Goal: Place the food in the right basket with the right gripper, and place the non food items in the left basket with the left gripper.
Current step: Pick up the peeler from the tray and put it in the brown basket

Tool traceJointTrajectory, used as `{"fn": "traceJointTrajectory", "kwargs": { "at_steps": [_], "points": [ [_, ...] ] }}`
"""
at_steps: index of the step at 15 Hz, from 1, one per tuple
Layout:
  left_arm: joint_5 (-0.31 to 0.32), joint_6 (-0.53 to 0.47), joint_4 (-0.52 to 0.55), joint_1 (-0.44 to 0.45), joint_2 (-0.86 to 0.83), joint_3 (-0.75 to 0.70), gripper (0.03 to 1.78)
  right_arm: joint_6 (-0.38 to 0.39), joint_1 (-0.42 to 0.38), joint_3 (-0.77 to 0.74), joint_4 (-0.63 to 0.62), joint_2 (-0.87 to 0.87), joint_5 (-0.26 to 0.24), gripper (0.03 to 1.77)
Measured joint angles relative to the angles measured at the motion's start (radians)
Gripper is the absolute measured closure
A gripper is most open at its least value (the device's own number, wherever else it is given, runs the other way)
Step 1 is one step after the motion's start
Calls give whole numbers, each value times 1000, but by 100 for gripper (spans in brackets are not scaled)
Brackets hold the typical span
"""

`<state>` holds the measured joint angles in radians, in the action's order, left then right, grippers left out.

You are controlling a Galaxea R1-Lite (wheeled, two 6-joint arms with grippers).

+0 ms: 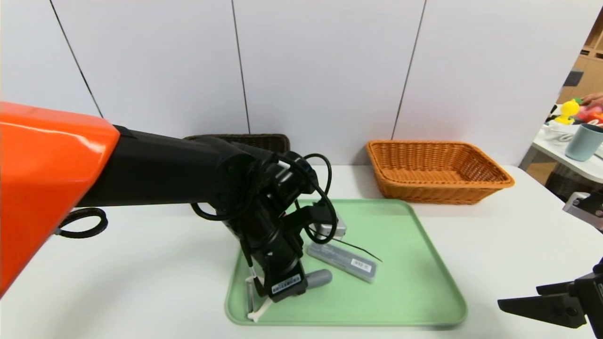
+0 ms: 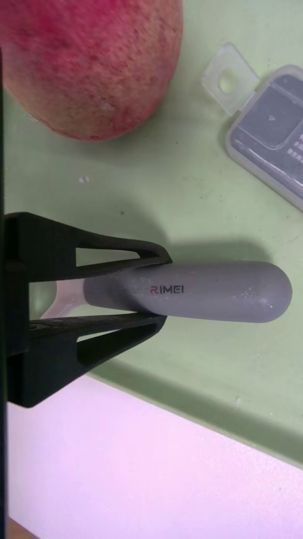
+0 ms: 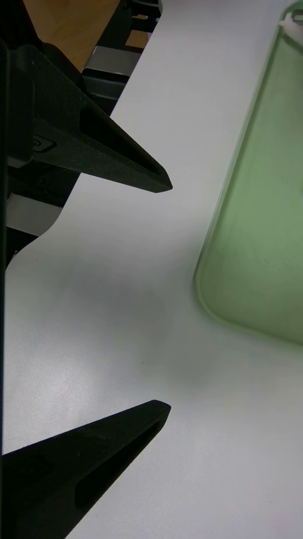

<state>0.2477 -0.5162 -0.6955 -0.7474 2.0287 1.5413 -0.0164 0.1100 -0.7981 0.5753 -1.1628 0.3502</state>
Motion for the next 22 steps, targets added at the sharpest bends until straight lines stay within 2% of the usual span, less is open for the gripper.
{"fn": "traceJointTrajectory", "kwargs": {
  "at_steps": [9, 11, 15, 17, 19, 22],
  "points": [
    [0, -17, -11, 23, -194, 30, 154, 0, 0, 6, -1, 4, 0, 9],
    [1, -38, -26, 79, -218, 80, 154, 0, 0, 11, -1, 4, 0, 9],
    [7, -161, -128, 253, -207, 254, 154, 0, 0, 25, -2, 4, 0, 9],
    [8, -234, -143, 341, -172, 332, 154, 0, -1, 26, -2, 2, 0, 9],
    [34, -332, -135, 411, -126, 400, 154, 0, -1, 31, -14, 0, 0, 9],
    [63, -443, -38, 461, -65, 432, 154, 0, 0, 55, -73, 0, -1, 9]
  ]
}}
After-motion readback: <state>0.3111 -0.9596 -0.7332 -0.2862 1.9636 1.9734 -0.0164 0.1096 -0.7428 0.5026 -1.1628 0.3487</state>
